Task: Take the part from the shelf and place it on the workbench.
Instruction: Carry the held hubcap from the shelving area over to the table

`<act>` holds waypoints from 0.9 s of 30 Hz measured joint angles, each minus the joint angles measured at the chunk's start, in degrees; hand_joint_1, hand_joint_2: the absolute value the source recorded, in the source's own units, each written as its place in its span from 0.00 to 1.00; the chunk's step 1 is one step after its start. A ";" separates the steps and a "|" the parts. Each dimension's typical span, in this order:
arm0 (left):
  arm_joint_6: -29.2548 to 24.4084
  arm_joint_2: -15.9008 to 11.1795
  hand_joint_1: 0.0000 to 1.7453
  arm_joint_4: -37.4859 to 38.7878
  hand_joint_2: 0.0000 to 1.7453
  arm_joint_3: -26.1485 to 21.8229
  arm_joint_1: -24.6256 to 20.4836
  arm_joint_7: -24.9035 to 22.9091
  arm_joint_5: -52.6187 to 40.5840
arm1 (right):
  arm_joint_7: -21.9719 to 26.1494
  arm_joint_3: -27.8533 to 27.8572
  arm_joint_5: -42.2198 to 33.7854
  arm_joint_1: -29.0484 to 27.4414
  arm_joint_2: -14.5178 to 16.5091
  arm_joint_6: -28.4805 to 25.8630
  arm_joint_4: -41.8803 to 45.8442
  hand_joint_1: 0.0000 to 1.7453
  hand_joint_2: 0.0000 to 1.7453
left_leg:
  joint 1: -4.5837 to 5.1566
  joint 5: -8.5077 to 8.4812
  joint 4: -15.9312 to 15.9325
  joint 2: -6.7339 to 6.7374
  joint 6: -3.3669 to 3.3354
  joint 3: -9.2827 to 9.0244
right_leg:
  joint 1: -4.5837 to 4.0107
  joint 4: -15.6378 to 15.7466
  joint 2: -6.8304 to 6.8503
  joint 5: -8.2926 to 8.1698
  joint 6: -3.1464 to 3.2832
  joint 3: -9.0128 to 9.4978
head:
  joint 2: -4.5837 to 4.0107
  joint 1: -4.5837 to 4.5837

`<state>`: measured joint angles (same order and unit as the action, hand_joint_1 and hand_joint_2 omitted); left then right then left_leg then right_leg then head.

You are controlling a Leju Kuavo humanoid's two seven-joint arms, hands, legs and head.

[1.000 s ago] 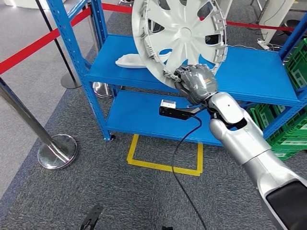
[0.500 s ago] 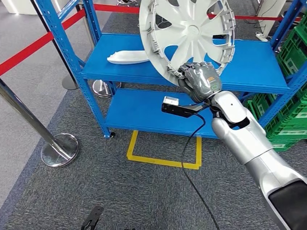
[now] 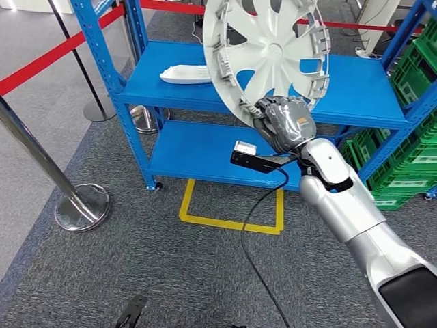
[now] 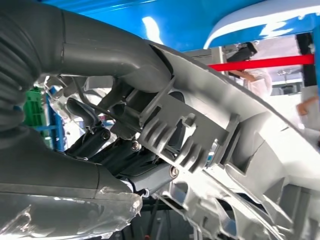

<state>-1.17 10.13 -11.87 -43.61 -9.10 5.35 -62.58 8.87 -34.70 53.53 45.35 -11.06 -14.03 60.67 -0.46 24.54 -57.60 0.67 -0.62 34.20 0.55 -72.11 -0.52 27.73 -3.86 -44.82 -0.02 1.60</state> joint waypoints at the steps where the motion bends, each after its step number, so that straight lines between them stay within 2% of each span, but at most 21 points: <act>1: 0.02 -0.01 0.00 0.00 1.00 -0.01 0.01 0.00 -0.02 | 0.04 0.09 -0.05 -0.16 0.00 0.02 0.00 1.00 1.00 | 0.00 -0.04 -0.01 0.37 -0.04 0.07 | 0.00 -2.67 0.02 0.92 -0.08 -0.87 | 0.00 0.02; 2: 0.03 -0.01 0.00 0.00 1.00 -0.01 0.02 -0.01 -0.04 | 0.07 0.19 -0.13 -0.29 0.00 0.04 0.00 1.00 1.00 | 0.00 -0.06 -0.01 0.77 -0.04 0.10 | 0.00 -3.21 0.10 0.83 -0.10 -0.71 | 0.00 0.05; 3: 0.04 0.01 0.00 0.00 1.00 -0.02 0.01 -0.01 -0.09 | 0.10 0.26 -0.22 -0.36 0.00 0.05 0.00 1.00 1.00 | -0.02 -0.07 -0.03 1.15 -0.01 0.07 | 0.00 -1.35 0.33 -0.24 -0.08 0.62 | 0.00 0.04; 4: 0.05 0.03 0.00 0.00 1.00 -0.02 -0.02 -0.01 -0.15 | 0.13 0.32 -0.32 -0.37 0.00 0.06 0.01 1.00 1.00 | -0.03 -0.04 -0.05 1.54 0.08 0.02 | 0.00 2.31 0.91 -1.88 -0.03 2.85 | 0.00 0.05; 5: 0.07 0.03 0.00 0.00 1.00 -0.02 -0.05 -0.01 -0.23 | 0.14 0.41 -0.43 -0.31 0.01 0.06 0.01 1.00 1.00 | 0.07 0.00 -0.09 1.89 0.28 -0.02 | -0.20 6.38 2.11 -3.10 -0.02 5.23 | 0.00 0.08; 6: 0.09 0.02 0.00 0.00 1.00 -0.02 -0.08 -0.01 -0.29 | 0.14 0.49 -0.51 -0.23 0.04 0.06 0.01 1.00 1.00 | 0.24 0.04 -0.20 2.23 0.55 0.02 | -0.35 9.69 3.00 -3.97 0.28 7.05 | 0.00 0.08; 7: 0.10 0.00 0.00 0.00 1.00 -0.02 -0.10 -0.02 -0.33 | 0.16 0.57 -0.56 -0.16 0.09 0.06 0.02 1.00 1.00 | 0.44 0.05 -0.27 2.58 0.85 0.07 | -0.51 11.73 3.62 -4.34 0.65 8.05 | 0.00 0.07; 8: 0.10 -0.03 0.00 0.00 1.00 -0.02 -0.10 -0.02 -0.36 | 0.17 0.64 -0.60 -0.13 0.13 0.07 0.02 1.00 1.00 | 0.64 0.00 -0.28 2.99 1.14 0.14 | -0.69 12.45 3.72 -4.26 1.06 8.24 | 0.00 0.05; 10: 0.10 -0.05 0.00 0.00 1.00 -0.03 -0.15 -0.02 -0.38 | 0.21 0.91 -0.70 -0.17 0.14 0.10 0.01 1.00 1.00 | 0.68 0.08 -0.23 3.84 1.63 0.19 | -0.61 12.60 2.44 -4.59 1.94 7.87 | 0.00 0.01; 12: 0.10 -0.07 0.00 0.00 1.00 -0.04 -0.30 -0.02 -0.42 | 0.22 1.25 -0.86 -0.16 0.14 0.14 0.01 1.00 1.00 | 0.54 1.56 -1.83 2.81 2.23 0.85 | -0.34 12.83 1.27 -4.95 2.63 7.75 | 0.00 -0.04; 13: 0.10 -0.07 0.00 0.00 1.00 -0.04 -0.36 -0.02 -0.43 | 0.22 1.34 -0.92 -0.14 0.19 0.15 0.00 1.00 1.00 | 0.48 3.14 -4.33 1.77 2.52 1.96 | -0.16 12.95 0.70 -5.11 2.92 7.73 | 0.00 -0.13; 15: 0.10 -0.07 0.00 0.00 1.00 -0.10 -0.37 -0.02 -0.44 | 0.26 1.38 -0.92 -0.16 0.32 0.19 -0.02 1.00 1.00 | 0.45 6.60 -11.89 0.27 2.77 5.54 | -0.03 13.00 -0.57 -5.31 3.28 7.57 | 0.00 -0.24; 16: 0.10 -0.08 0.00 0.00 1.00 -0.14 -0.32 -0.02 -0.44 | 0.31 1.38 -0.92 -0.21 0.37 0.20 -0.04 1.00 1.00 | 0.44 7.47 -14.93 0.08 2.77 7.11 | -0.03 13.00 -1.27 -5.37 3.35 7.49 | 0.00 -0.26; 17: 0.10 -0.10 0.00 0.00 1.00 -0.17 -0.28 -0.02 -0.45 | 0.38 1.37 -0.93 -0.26 0.39 0.20 -0.07 1.00 1.00 | 0.44 7.27 -16.22 -0.01 2.70 7.90 | -0.03 13.00 -1.99 -5.42 3.37 7.44 | 0.00 -0.26; 18: 0.10 -0.13 0.00 0.00 1.00 -0.19 -0.27 -0.02 -0.46 | 0.46 1.37 -0.95 -0.29 0.40 0.19 -0.09 1.00 1.00 | 0.44 5.96 -15.26 -0.13 2.56 7.62 | -0.01 12.99 -2.72 -5.48 3.33 7.42 | 0.00 -0.26; 19: 0.10 -0.16 0.00 0.00 1.00 -0.20 -0.29 -0.02 -0.46 | 0.52 1.38 -0.97 -0.31 0.40 0.17 -0.10 1.00 1.00 | 0.41 3.90 -12.45 -0.51 2.41 6.39 | 0.02 12.99 -3.43 -5.55 3.24 7.41 | 0.00 -0.27; 21: 0.10 -0.20 0.00 0.00 1.00 -0.23 -0.34 -0.02 -0.49 | 0.58 1.46 -0.98 -0.22 0.43 0.14 -0.10 1.00 1.00 | 0.03 0.31 -5.12 -2.94 2.13 3.04 | 0.02 12.85 -4.71 -5.70 2.85 7.15 | 0.00 -0.26; 23: 0.10 -0.19 0.00 0.00 1.00 -0.27 -0.31 -0.05 -0.52 | 0.62 1.61 -1.02 0.01 0.51 0.07 -0.10 1.00 1.00 | -0.30 -0.44 -1.29 -4.86 1.96 1.43 | 0.04 12.76 -5.86 -6.01 2.20 6.47 | 0.01 -0.23; 25: 0.10 -0.13 0.00 0.00 1.00 -0.32 -0.23 -0.10 -0.54 | 0.66 1.75 -1.07 0.01 0.57 -0.01 -0.11 1.00 1.00 | -0.31 -0.30 -0.74 -4.14 1.54 1.41 | 0.19 13.02 -6.89 -6.46 1.44 5.88 | 0.01 -0.25; 26: 0.09 -0.10 0.00 0.00 1.00 -0.35 -0.22 -0.10 -0.54 | 0.67 1.85 -1.08 -0.11 0.54 -0.03 -0.13 1.00 1.00 | -0.36 -0.45 -0.61 -3.54 1.22 1.42 | 0.15 12.95 -6.46 -6.38 1.13 5.59 | 0.00 -0.25; 27: 0.08 -0.07 0.00 0.00 1.00 -0.40 -0.24 -0.11 -0.54 | 0.67 1.94 -1.08 -0.21 0.51 -0.07 -0.14 1.00 1.00 | -0.45 -0.60 -0.49 -2.93 0.89 1.41 | 0.06 12.07 -5.22 -5.74 0.84 5.05 | 0.00 0.01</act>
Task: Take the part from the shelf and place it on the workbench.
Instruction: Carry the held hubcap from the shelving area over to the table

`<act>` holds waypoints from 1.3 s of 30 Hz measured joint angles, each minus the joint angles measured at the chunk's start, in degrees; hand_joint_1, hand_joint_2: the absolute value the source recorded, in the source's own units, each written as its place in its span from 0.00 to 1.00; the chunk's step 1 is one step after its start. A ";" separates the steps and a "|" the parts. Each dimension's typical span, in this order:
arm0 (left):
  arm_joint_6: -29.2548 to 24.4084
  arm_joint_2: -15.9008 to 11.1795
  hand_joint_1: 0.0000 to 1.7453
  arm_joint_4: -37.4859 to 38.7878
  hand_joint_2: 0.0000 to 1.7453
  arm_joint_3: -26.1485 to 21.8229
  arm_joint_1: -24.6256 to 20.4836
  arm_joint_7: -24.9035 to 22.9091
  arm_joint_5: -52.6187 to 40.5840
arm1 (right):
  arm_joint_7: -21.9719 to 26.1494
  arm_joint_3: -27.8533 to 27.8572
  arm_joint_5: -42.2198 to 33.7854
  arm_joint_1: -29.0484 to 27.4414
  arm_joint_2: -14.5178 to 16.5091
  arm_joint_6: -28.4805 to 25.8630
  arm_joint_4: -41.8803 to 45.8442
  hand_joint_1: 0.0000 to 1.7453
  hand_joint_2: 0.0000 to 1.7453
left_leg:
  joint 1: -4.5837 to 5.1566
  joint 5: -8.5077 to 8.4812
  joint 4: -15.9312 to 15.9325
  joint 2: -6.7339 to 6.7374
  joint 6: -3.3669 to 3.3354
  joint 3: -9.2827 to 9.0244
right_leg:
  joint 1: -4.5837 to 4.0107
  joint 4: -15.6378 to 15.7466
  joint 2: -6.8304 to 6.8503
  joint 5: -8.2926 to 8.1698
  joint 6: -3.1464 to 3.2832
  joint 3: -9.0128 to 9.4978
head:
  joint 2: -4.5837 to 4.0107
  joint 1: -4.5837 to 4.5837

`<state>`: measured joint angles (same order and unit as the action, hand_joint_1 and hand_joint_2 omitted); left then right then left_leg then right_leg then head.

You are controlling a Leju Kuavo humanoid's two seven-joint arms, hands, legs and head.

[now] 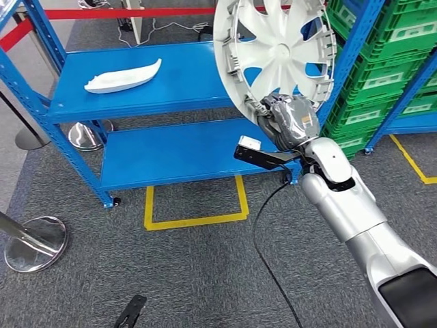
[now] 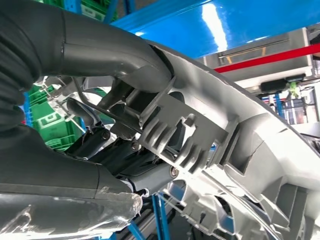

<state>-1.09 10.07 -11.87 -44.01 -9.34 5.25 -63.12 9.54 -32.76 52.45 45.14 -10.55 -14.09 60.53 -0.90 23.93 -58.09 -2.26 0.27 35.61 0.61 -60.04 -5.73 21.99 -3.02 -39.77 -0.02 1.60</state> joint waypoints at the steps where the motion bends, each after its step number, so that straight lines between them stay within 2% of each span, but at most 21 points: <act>1: -0.02 0.03 0.00 0.00 1.00 -0.09 -0.01 0.00 0.00 | 0.02 0.07 0.01 -0.06 0.01 -0.05 -0.01 1.00 1.00 | -0.07 -0.10 0.11 0.62 -0.30 0.00 | -0.09 -2.04 1.71 1.28 -0.24 -0.96 | 0.00 0.23; 3: -0.03 0.01 0.00 0.00 1.00 -0.38 0.17 0.00 0.02 | 0.11 0.10 0.03 -0.18 0.08 -0.21 -0.01 1.00 1.00 | 0.03 -0.09 0.11 1.86 -0.63 -0.01 | -0.10 -9.39 4.68 5.06 -0.70 -4.08 | 0.00 0.67; 5: -0.03 -0.01 0.00 0.00 1.00 -0.68 0.43 0.00 0.09 | 0.20 0.09 0.06 -0.43 0.11 -0.44 -0.01 1.00 1.00 | 0.08 -0.05 0.09 3.19 -0.69 -0.02 | 0.02 -14.97 5.36 6.99 -0.97 -6.35 | 0.00 0.69; 6: -0.04 -0.01 0.00 0.00 1.00 -0.79 0.48 0.00 0.13 | 0.20 0.10 0.07 -0.53 0.11 -0.55 -0.01 1.00 1.00 | 0.08 -0.01 0.07 3.83 -0.66 -0.04 | 0.04 -14.72 5.50 6.42 -1.01 -6.05 | 0.00 0.69; 9: -0.04 0.00 0.00 0.00 1.00 -0.95 0.48 0.00 0.21 | 0.17 0.24 0.10 -0.62 0.13 -0.84 0.02 1.00 1.00 | 0.28 0.32 -0.06 5.55 -0.18 -0.27 | -0.21 -4.41 8.07 1.94 -0.83 -0.18 | 0.00 0.75; 11: -0.04 -0.05 0.00 0.00 1.00 -0.99 0.51 0.00 0.31 | 0.14 0.33 0.13 -0.70 0.22 -1.16 0.09 1.00 1.00 | 0.72 0.50 -0.14 6.47 0.33 -0.42 | -0.49 0.00 9.56 0.91 -0.17 2.19 | 0.00 0.74; 14: -0.03 -0.15 0.00 0.00 1.00 -1.02 0.63 -0.09 0.43 | 0.09 0.59 0.16 -1.07 0.35 -1.48 0.15 1.00 1.00 | 0.83 0.77 -0.07 7.83 1.18 -0.62 | -0.48 0.37 7.72 0.78 0.99 1.84 | 0.00 0.67; 16: 0.02 -0.16 0.00 0.00 1.00 -1.03 0.59 -0.15 0.46 | 0.00 0.81 0.18 -1.24 0.37 -1.53 0.15 1.00 1.00 | 0.63 2.74 -2.23 6.14 1.78 0.22 | -0.17 0.59 6.38 0.44 1.70 1.76 | 0.00 0.59; 18: 0.13 -0.16 0.00 0.00 1.00 -1.05 0.65 -0.22 0.45 | -0.07 0.90 0.22 -1.56 0.38 -1.62 0.15 1.00 1.00 | 0.53 6.60 -8.87 3.52 2.05 3.14 | 0.04 0.71 5.06 0.22 2.20 1.71 | 0.00 0.38; 19: 0.19 -0.16 0.00 0.00 1.00 -1.06 0.75 -0.24 0.44 | -0.08 0.91 0.24 -1.84 0.38 -1.67 0.15 1.00 1.00 | 0.53 8.20 -12.66 3.00 2.06 4.89 | 0.05 0.73 4.32 0.17 2.32 1.67 | 0.00 0.29; 21: 0.26 -0.16 0.00 0.00 1.00 -1.09 0.90 -0.26 0.39 | -0.07 0.95 0.27 -2.44 0.38 -1.70 0.15 1.00 1.00 | 0.53 8.51 -16.22 2.75 1.97 6.65 | 0.04 0.71 2.71 0.12 2.33 1.66 | 0.00 0.24; 23: 0.28 -0.20 0.00 0.00 1.00 -1.10 0.85 -0.26 0.35 | -0.06 1.03 0.26 -2.73 0.38 -1.70 0.15 1.00 1.00 | 0.42 4.82 -11.58 2.14 1.76 4.59 | 0.13 0.68 1.08 0.01 2.16 1.68 | 0.00 0.20; 25: 0.29 -0.23 0.00 0.00 1.00 -1.11 0.73 -0.26 0.35 | -0.08 1.13 0.26 -2.63 0.38 -1.73 0.16 1.00 1.00 | -0.06 1.58 -4.15 -0.75 1.62 1.21 | 0.18 0.49 -0.43 -0.13 1.67 1.36 | 0.00 0.21; 27: 0.34 -0.18 0.00 0.00 1.00 -1.14 0.71 -0.27 0.34 | -0.09 1.18 0.28 -2.43 0.38 -1.86 0.27 1.00 1.00 | -0.35 1.09 -0.82 -2.69 1.46 -0.25 | 0.31 0.54 -1.74 -0.46 0.88 0.79 | 0.00 0.19; 29: 0.44 -0.09 0.00 0.00 1.00 -1.17 0.71 -0.31 0.44 | -0.08 1.22 0.34 -2.45 0.34 -1.98 0.40 1.00 1.00 | -0.29 1.06 -0.50 -1.63 0.92 -0.38 | 0.56 0.95 -2.66 -0.90 0.06 0.36 | 0.00 0.13; 31: 0.64 -0.02 0.00 0.00 1.00 -1.27 0.66 -0.45 0.63 | -0.26 1.19 0.69 -2.40 0.40 -1.95 0.44 1.00 1.00 | -0.38 0.81 -0.25 -0.27 0.17 -0.47 | 0.29 -0.63 -0.08 0.11 -0.49 -0.71 | 0.00 0.52; 33: 0.91 -0.03 0.00 0.00 1.00 -1.47 0.78 -0.64 0.73 | -0.72 0.95 1.43 -2.10 0.99 -1.92 0.38 1.00 1.00 | -0.32 0.77 -0.17 1.17 -0.29 -0.51 | -0.01 -6.97 3.96 3.45 -0.81 -3.64 | 0.00 1.01; 35: 1.03 -0.12 0.00 0.00 1.00 -1.82 1.03 -0.74 0.72 | -1.15 0.68 2.09 -1.84 1.74 -1.93 0.13 1.00 1.00 | -0.22 0.85 -0.19 2.66 -0.44 -0.55 | 0.09 -14.12 5.34 6.29 -1.01 -6.81 | 0.00 1.09; 36: 1.04 -0.15 0.00 0.00 1.00 -2.00 1.09 -0.76 0.70 | -1.26 0.61 2.27 -1.73 1.96 -1.93 -0.05 1.00 1.00 | -0.21 0.90 -0.20 3.35 -0.44 -0.60 | 0.12 -15.35 5.54 6.33 -1.04 -7.25 | 0.00 1.11; 37: 1.04 -0.15 0.00 0.00 1.00 -2.14 1.11 -0.77 0.68 | -1.33 0.57 2.39 -1.61 2.07 -1.93 -0.25 1.00 1.00 | -0.21 0.98 -0.21 3.97 -0.39 -0.70 | 0.12 -14.24 5.72 5.37 -1.02 -6.49 | 0.00 1.11; 39: 1.03 -0.15 0.00 0.00 1.00 -2.27 1.09 -0.81 0.61 | -1.41 0.60 2.45 -1.28 2.22 -1.92 -0.51 1.00 1.00 | -0.13 1.28 -0.22 5.11 -0.06 -1.06 | -0.01 -6.77 7.23 2.16 -0.85 -2.22 | 0.00 1.12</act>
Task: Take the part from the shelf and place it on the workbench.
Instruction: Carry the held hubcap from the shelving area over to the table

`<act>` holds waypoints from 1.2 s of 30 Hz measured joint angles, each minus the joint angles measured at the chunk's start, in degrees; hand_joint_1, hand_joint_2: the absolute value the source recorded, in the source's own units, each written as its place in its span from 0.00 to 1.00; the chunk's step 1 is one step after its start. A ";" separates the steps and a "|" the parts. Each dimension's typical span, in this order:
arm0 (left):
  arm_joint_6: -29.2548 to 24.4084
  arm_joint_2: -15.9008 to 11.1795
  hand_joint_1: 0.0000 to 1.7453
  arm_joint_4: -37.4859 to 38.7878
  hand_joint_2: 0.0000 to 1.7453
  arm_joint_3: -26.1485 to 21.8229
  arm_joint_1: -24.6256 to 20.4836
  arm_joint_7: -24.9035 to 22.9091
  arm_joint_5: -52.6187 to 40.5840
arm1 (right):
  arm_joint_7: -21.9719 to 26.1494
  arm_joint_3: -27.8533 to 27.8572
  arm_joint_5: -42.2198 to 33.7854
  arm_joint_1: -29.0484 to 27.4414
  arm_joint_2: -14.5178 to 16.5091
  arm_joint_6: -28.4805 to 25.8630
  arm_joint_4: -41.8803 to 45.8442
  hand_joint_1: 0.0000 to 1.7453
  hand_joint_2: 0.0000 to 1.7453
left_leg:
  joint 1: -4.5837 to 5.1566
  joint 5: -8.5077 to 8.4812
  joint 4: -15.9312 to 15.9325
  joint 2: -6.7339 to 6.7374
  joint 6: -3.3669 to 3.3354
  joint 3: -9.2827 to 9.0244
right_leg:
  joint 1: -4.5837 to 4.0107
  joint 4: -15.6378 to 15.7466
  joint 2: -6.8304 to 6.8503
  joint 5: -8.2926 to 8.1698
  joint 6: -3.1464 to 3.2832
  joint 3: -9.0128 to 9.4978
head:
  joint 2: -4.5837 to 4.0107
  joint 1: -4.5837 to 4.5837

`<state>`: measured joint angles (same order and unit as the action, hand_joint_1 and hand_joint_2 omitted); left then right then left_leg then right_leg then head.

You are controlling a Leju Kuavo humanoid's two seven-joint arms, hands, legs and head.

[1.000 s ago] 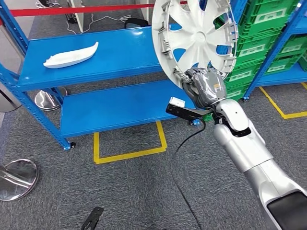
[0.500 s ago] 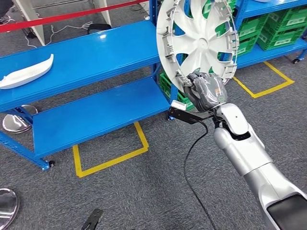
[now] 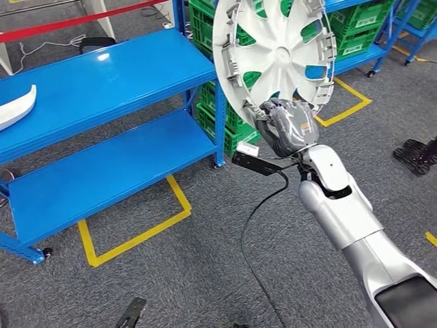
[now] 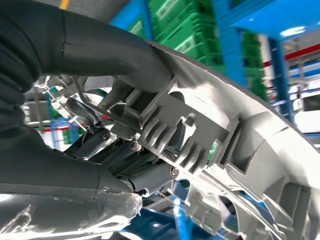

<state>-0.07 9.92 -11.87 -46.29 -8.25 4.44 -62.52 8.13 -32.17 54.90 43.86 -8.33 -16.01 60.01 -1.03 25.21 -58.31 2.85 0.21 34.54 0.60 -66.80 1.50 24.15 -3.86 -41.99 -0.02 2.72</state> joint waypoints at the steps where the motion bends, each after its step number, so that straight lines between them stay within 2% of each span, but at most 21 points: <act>1: -0.02 -0.01 0.00 0.00 1.00 -0.04 -0.01 -0.02 -0.04 | -0.05 0.01 0.01 0.24 0.11 0.01 -0.08 1.00 1.00 | 0.19 0.18 -0.06 0.45 0.25 -0.16 | -0.18 3.65 0.95 -1.11 0.28 2.09 | 0.00 0.01; 3: -0.04 -0.05 0.00 0.00 1.00 -0.09 -0.01 -0.10 -0.08 | -0.15 0.04 0.03 0.72 0.44 0.02 -0.21 1.00 1.00 | 0.62 0.37 -0.05 1.32 0.78 -0.37 | -0.52 6.97 1.76 -1.63 1.01 3.87 | 0.00 -0.10; 5: -0.04 -0.12 0.00 0.00 1.00 -0.13 0.02 -0.24 -0.18 | -0.19 0.12 0.04 1.00 0.64 0.04 -0.43 1.00 1.00 | 0.75 0.43 0.13 2.36 1.27 -0.58 | -0.59 6.99 0.35 -1.79 1.79 3.63 | 0.00 -0.20; 7: -0.02 -0.16 0.00 0.00 1.00 -0.14 -0.13 -0.31 -0.42 | -0.20 0.22 0.04 1.10 0.67 0.10 -0.62 1.00 1.00 | 0.60 1.63 -0.85 1.43 1.76 -0.27 | -0.36 7.23 -0.94 -2.12 2.46 3.48 | 0.00 -0.24; 10: 0.05 -0.17 0.00 0.00 1.00 -0.12 -0.38 -0.29 -0.90 | -0.24 0.32 0.02 1.17 0.73 0.23 -0.93 1.00 1.00 | 0.58 6.87 -10.18 -2.07 1.78 3.99 | -0.06 7.51 -2.83 -2.50 3.16 3.39 | 0.00 -0.63; 12: 0.08 -0.17 0.00 0.00 1.00 -0.11 -0.35 -0.24 -1.17 | -0.22 0.33 0.01 1.10 0.74 0.29 -1.22 1.00 1.00 | 0.65 8.25 -15.94 -2.66 1.66 6.96 | -0.07 7.51 -4.38 -2.58 3.25 3.34 | 0.00 -0.74; 13: 0.09 -0.18 0.00 0.00 1.00 -0.11 -0.37 -0.19 -1.27 | -0.21 0.36 -0.01 1.07 0.73 0.33 -1.32 1.00 1.00 | 0.64 7.24 -15.95 -2.74 1.64 7.16 | -0.04 7.50 -5.17 -2.63 3.21 3.35 | 0.00 -0.76; 14: 0.08 -0.19 0.00 0.00 1.00 -0.10 -0.45 -0.12 -1.39 | -0.20 0.40 -0.04 1.07 0.73 0.38 -1.38 1.00 1.00 | 0.59 5.28 -13.73 -2.95 1.63 6.31 | 0.02 7.48 -5.96 -2.69 3.12 3.37 | 0.00 -0.78; 16: 0.05 -0.22 0.00 0.00 1.00 -0.09 -0.65 0.02 -1.57 | -0.19 0.51 -0.11 1.31 0.74 0.46 -1.38 1.00 1.00 | 0.17 1.23 -6.30 -5.14 1.67 3.07 | 0.12 7.31 -7.43 -2.83 2.72 3.18 | 0.00 -0.85; 18: 0.02 -0.25 0.00 0.00 1.00 -0.09 -0.79 0.09 -1.67 | -0.16 0.57 -0.15 1.82 0.75 0.55 -1.35 1.00 1.00 | -0.22 -0.04 -1.50 -7.26 1.58 1.04 | 0.21 7.22 -8.83 -3.12 2.03 2.56 | 0.01 -0.88; 20: -0.01 -0.29 0.00 0.00 1.00 -0.04 -0.86 0.12 -1.79 | -0.14 0.71 -0.19 2.14 0.67 0.66 -1.33 1.00 1.00 | -0.19 0.13 -0.69 -6.80 1.02 0.80 | 0.46 7.65 -10.19 -3.65 1.15 2.11 | 0.01 -0.95; 22: -0.03 -0.30 0.00 0.00 1.00 0.01 -0.98 0.13 -1.98 | -0.13 0.93 -0.25 2.22 0.47 0.79 -1.31 1.00 1.00 | -0.24 -0.21 -0.39 -5.41 0.19 0.66 | 0.37 7.08 -8.87 -3.33 0.48 1.46 | 0.01 -0.75; 23: -0.06 -0.29 0.00 0.00 1.00 0.03 -1.04 0.13 -2.08 | -0.09 0.97 -0.27 2.32 0.41 0.85 -1.29 1.00 1.00 | -0.28 -0.34 -0.24 -4.70 -0.17 0.61 | 0.22 5.19 -7.07 -2.26 0.28 0.49 | 0.00 -0.45; 25: -0.14 -0.30 0.00 0.00 1.00 0.04 -0.97 0.13 -2.22 | 0.06 0.97 -0.30 2.48 0.40 0.93 -1.27 1.00 1.00 | -0.09 -0.36 -0.19 -3.39 -0.57 0.56 | 0.02 -1.91 -3.20 1.30 0.07 -2.75 | 0.00 0.08; 27: -0.25 -0.34 0.00 0.00 1.00 0.04 -0.80 0.13 -2.29 | 0.20 0.96 -0.34 2.46 0.42 0.95 -1.26 1.00 1.00 | 0.09 -0.31 -0.21 -2.01 -0.67 0.53 | 0.06 -8.17 -1.93 3.56 0.01 -5.50 | 0.00 0.09; 28: -0.29 -0.35 0.00 0.00 1.00 0.04 -0.76 0.13 -2.31 | 0.22 0.96 -0.35 2.44 0.42 0.96 -1.26 1.00 1.00 | 0.15 -0.27 -0.22 -1.29 -0.66 0.50 | 0.06 -8.40 -1.75 3.24 0.07 -5.45 | 0.00 0.12; 30: -0.33 -0.30 0.00 0.00 1.00 0.04 -0.78 0.13 -2.31 | 0.22 0.98 -0.40 2.50 0.42 0.97 -1.26 1.00 1.00 | 0.26 -0.09 -0.23 0.04 -0.51 0.32 | -0.11 -2.57 -0.73 0.35 0.45 -1.97 | 0.00 0.11; 31: -0.33 -0.28 0.00 0.00 1.00 0.05 -0.80 0.13 -2.32 | 0.21 1.01 -0.42 2.62 0.42 0.96 -1.26 1.00 1.00 | 0.44 0.06 -0.25 0.59 -0.33 0.19 | -0.47 1.51 0.81 -0.87 0.68 0.40 | 0.00 0.13; 33: -0.37 -0.30 0.00 0.00 1.00 0.06 -0.79 0.13 -2.41 | 0.21 1.03 -0.44 2.87 0.42 0.95 -1.23 1.00 1.00 | 0.89 0.34 -0.29 1.59 0.13 -0.06 | -1.01 6.45 2.70 -2.04 1.46 3.26 | 0.00 0.00; 34: -0.44 -0.31 0.00 0.00 1.00 0.06 -0.77 0.11 -2.51 | 0.21 1.04 -0.44 2.93 0.39 0.95 -1.23 1.00 1.00 | 1.08 0.41 -0.24 2.12 0.39 -0.16 | -1.22 7.03 2.76 -1.95 1.81 3.50 | 0.00 -0.05; 36: -0.72 -0.32 0.00 0.00 1.00 0.08 -0.78 0.07 -2.77 | 0.24 1.12 -0.49 2.84 0.21 0.95 -1.15 1.00 1.00 | 1.09 0.67 -0.07 3.09 0.99 -0.44 | -1.08 7.24 1.10 -2.24 2.55 3.38 | 0.00 -0.09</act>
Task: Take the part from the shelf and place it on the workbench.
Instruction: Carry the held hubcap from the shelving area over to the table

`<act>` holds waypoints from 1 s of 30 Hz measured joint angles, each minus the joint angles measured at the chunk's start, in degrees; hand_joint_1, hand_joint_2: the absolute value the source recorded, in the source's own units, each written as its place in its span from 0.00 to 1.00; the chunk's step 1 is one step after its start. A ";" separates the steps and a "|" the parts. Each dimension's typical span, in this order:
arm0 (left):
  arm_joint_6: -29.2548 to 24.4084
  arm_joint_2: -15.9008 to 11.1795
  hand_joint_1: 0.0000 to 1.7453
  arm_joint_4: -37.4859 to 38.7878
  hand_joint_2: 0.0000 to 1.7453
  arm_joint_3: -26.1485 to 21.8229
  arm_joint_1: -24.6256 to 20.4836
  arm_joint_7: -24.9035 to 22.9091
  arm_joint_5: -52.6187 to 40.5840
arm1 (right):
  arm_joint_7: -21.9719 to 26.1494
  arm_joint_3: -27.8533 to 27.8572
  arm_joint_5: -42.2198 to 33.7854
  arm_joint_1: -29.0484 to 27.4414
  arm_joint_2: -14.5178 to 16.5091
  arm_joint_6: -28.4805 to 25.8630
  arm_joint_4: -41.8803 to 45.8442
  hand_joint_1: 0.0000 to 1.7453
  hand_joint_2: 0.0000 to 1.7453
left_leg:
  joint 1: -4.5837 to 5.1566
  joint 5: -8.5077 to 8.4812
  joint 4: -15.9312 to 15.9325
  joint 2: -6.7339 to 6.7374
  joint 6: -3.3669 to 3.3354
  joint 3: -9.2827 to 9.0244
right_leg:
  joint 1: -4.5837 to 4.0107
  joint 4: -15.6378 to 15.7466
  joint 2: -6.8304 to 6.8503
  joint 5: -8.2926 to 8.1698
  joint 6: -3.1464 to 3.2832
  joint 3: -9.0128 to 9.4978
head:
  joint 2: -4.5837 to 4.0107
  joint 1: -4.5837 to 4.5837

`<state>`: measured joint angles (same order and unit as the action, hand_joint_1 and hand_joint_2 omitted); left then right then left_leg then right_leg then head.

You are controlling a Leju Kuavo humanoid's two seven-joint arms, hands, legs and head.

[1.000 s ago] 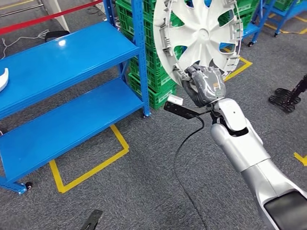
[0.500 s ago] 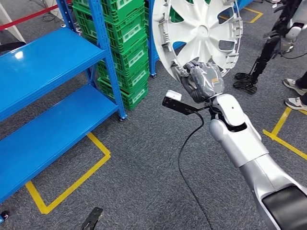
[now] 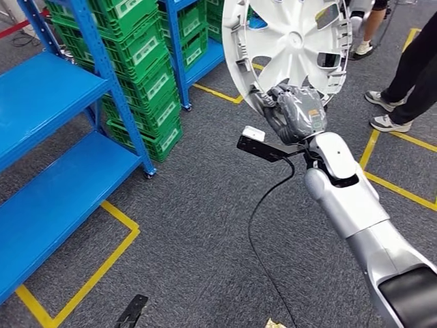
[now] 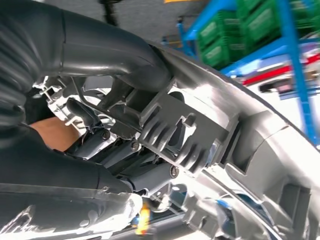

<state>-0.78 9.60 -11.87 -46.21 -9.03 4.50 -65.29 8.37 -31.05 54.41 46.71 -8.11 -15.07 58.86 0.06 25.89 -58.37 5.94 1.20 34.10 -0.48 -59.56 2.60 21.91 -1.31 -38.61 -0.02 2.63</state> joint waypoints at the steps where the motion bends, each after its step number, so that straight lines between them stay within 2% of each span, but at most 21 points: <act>1: -0.14 0.00 0.00 0.00 1.00 0.01 -0.02 -0.02 -0.13 | 0.01 0.08 -0.07 -0.06 -0.09 -0.01 0.12 1.00 1.00 | -0.09 0.53 -0.33 -0.48 0.28 0.04 | 0.12 0.21 -0.75 -0.15 0.34 0.02 | 0.00 -0.04; 3: -0.27 0.00 0.00 0.00 1.00 0.03 -0.02 -0.02 -0.28 | 0.03 0.17 -0.22 -0.19 -0.15 -0.02 0.36 1.00 1.00 | -0.22 3.27 -4.38 -3.12 0.62 1.78 | 0.44 0.61 -2.22 -0.49 0.93 0.13 | 0.00 -0.37; 4: -0.26 -0.01 0.00 0.00 1.00 0.03 0.04 -0.02 -0.33 | 0.03 0.21 -0.26 -0.29 -0.15 -0.02 0.41 1.00 1.00 | -0.23 5.11 -8.07 -4.54 0.64 3.53 | 0.48 0.67 -2.98 -0.56 1.08 0.10 | 0.00 -0.52; 5: -0.19 -0.02 0.00 0.00 1.00 0.03 0.12 -0.02 -0.40 | 0.04 0.22 -0.27 -0.44 -0.15 -0.01 0.42 1.00 1.00 | -0.22 6.67 -12.00 -5.34 0.67 5.52 | 0.51 0.67 -3.78 -0.59 1.17 0.08 | 0.00 -0.66; 6: -0.10 -0.02 0.00 0.00 1.00 0.03 0.20 -0.01 -0.47 | 0.05 0.22 -0.27 -0.61 -0.16 0.01 0.41 1.00 1.00 | -0.23 7.35 -14.85 -5.66 0.72 7.08 | 0.52 0.67 -4.63 -0.60 1.20 0.07 | 0.00 -0.73; 7: 0.01 -0.03 0.00 0.00 1.00 0.03 0.22 0.00 -0.54 | 0.05 0.25 -0.28 -0.72 -0.16 0.03 0.41 1.00 1.00 | -0.25 6.93 -15.88 -5.78 0.76 7.85 | 0.56 0.65 -5.50 -0.61 1.19 0.07 | 0.00 -0.72; 8: 0.12 -0.05 0.00 0.00 1.00 0.03 0.17 0.02 -0.61 | 0.05 0.27 -0.30 -0.76 -0.17 0.07 0.41 1.00 1.00 | -0.31 5.45 -14.75 -5.89 0.80 7.58 | 0.65 0.63 -6.36 -0.64 1.13 0.09 | 0.00 -0.73; 9: 0.24 -0.09 0.00 0.00 1.00 0.04 0.07 0.04 -0.66 | 0.07 0.31 -0.34 -0.72 -0.17 0.09 0.41 1.00 1.00 | -0.42 3.26 -11.74 -6.25 0.84 6.34 | 0.79 0.59 -7.21 -0.68 1.02 0.11 | 0.00 -0.74; 11: 0.51 -0.13 0.00 0.00 1.00 0.06 -0.13 0.08 -0.73 | 0.09 0.44 -0.44 -0.33 -0.17 0.12 0.41 1.00 1.00 | -1.03 -0.32 -4.26 -8.95 0.96 3.13 | 0.97 0.33 -8.76 -0.77 0.51 -0.20 | 0.00 -0.79; 13: 0.66 -0.13 0.00 0.00 1.00 0.07 -0.23 0.09 -0.74 | 0.12 0.57 -0.49 0.12 -0.19 0.13 0.48 1.00 1.00 | -1.40 -1.08 -0.61 -10.99 0.79 1.57 | 1.12 0.21 -10.14 -1.01 -0.25 -0.83 | 0.01 -0.94; 15: 0.67 -0.10 0.00 0.00 1.00 0.07 -0.34 0.11 -0.76 | 0.18 0.74 -0.56 0.22 -0.43 0.13 0.54 1.00 1.00 | -1.28 -1.02 -0.30 -10.06 0.10 1.38 | 1.36 0.50 -11.07 -1.38 -1.03 -1.29 | 0.02 -1.10; 16: 0.67 -0.08 0.00 -0.01 1.00 0.07 -0.44 0.13 -0.79 | 0.22 0.82 -0.62 0.23 -0.60 0.13 0.54 1.00 1.00 | -1.28 -1.12 -0.17 -9.40 -0.32 1.28 | 1.30 0.30 -10.24 -1.24 -1.33 -1.57 | 0.01 -1.08; 17: 0.67 -0.05 0.00 -0.01 1.00 0.07 -0.56 0.14 -0.82 | 0.28 0.87 -0.67 0.32 -0.75 0.11 0.54 1.00 1.00 | -1.30 -1.24 -0.04 -8.70 -0.72 1.20 | 1.18 -0.84 -8.64 -0.55 -1.58 -2.24 | 0.01 -0.82; 19: 0.69 -0.08 0.00 -0.02 1.00 0.07 -0.69 0.15 -0.89 | 0.45 0.87 -0.73 0.59 -0.84 0.10 0.54 1.00 1.00 | -1.21 -1.23 0.08 -7.31 -1.28 1.09 | 0.96 -6.90 -4.65 2.57 -1.92 -5.11 | 0.01 -0.36; 21: 0.75 -0.19 0.00 -0.02 1.00 0.07 -0.63 0.15 -0.94 | 0.57 0.86 -0.74 0.71 -0.87 0.09 0.54 1.00 1.00 | -1.09 -1.12 0.05 -5.87 -1.47 1.03 | 1.10 -14.33 -3.19 5.51 -2.16 -8.59 | 0.01 -0.26; 22: 0.79 -0.26 0.00 -0.02 1.00 0.07 -0.60 0.14 -0.99 | 0.61 0.87 -0.75 0.73 -0.91 0.10 0.53 1.00 1.00 | -1.08 -1.05 0.04 -5.14 -1.45 0.96 | 1.14 -15.92 -3.02 5.73 -2.22 -9.28 | 0.01 -0.25; 23: 0.83 -0.30 0.00 -0.02 1.00 0.07 -0.60 0.11 -1.08 | 0.62 0.89 -0.76 0.77 -0.97 0.10 0.52 1.00 1.00 | -1.09 -0.93 0.03 -4.45 -1.38 0.83 | 1.17 -15.06 -2.86 4.87 -2.24 -8.71 | 0.00 -0.25; 24: 0.85 -0.33 0.00 -0.02 1.00 0.08 -0.62 0.07 -1.16 | 0.62 0.91 -0.78 0.85 -1.04 0.11 0.53 1.00 1.00 | -1.08 -0.76 0.03 -3.78 -1.21 0.62 | 1.17 -12.04 -2.38 3.23 -2.22 -6.96 | 0.00 -0.24; 26: 0.87 -0.41 0.00 -0.02 1.00 0.08 -0.64 -0.01 -1.28 | 0.57 0.96 -0.83 1.21 -1.11 0.11 0.54 1.00 1.00 | -0.76 -0.26 -0.13 -2.65 -0.65 0.20 | 0.90 -4.30 0.22 0.49 -2.12 -2.52 | 0.00 -0.22; 28: 0.87 -0.56 0.00 -0.02 1.00 0.09 -0.61 -0.06 -1.32 | 0.48 1.02 -0.85 1.55 -1.15 0.09 0.59 1.00 1.00 | -0.24 0.13 -0.21 -1.69 -0.13 -0.06 | 0.55 -0.77 1.61 -0.05 -1.50 -0.59 | 0.00 -0.47; 30: 0.89 -0.62 0.00 -0.02 1.00 0.09 -0.54 -0.08 -1.34 | 0.41 1.15 -0.81 1.57 -1.38 0.05 0.64 1.00 1.00 | -0.11 0.33 0.01 -0.51 0.27 -0.32 | 0.42 -0.60 0.22 -0.03 -0.56 -0.69 | 0.00 -0.73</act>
<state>0.10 8.98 -11.89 -46.12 -9.57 4.42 -66.63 8.78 -29.90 53.60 48.28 -9.49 -15.01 59.50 -0.05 26.22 -58.37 5.43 1.47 33.78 -0.06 -60.16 2.83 21.88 -1.87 -39.30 -0.02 1.90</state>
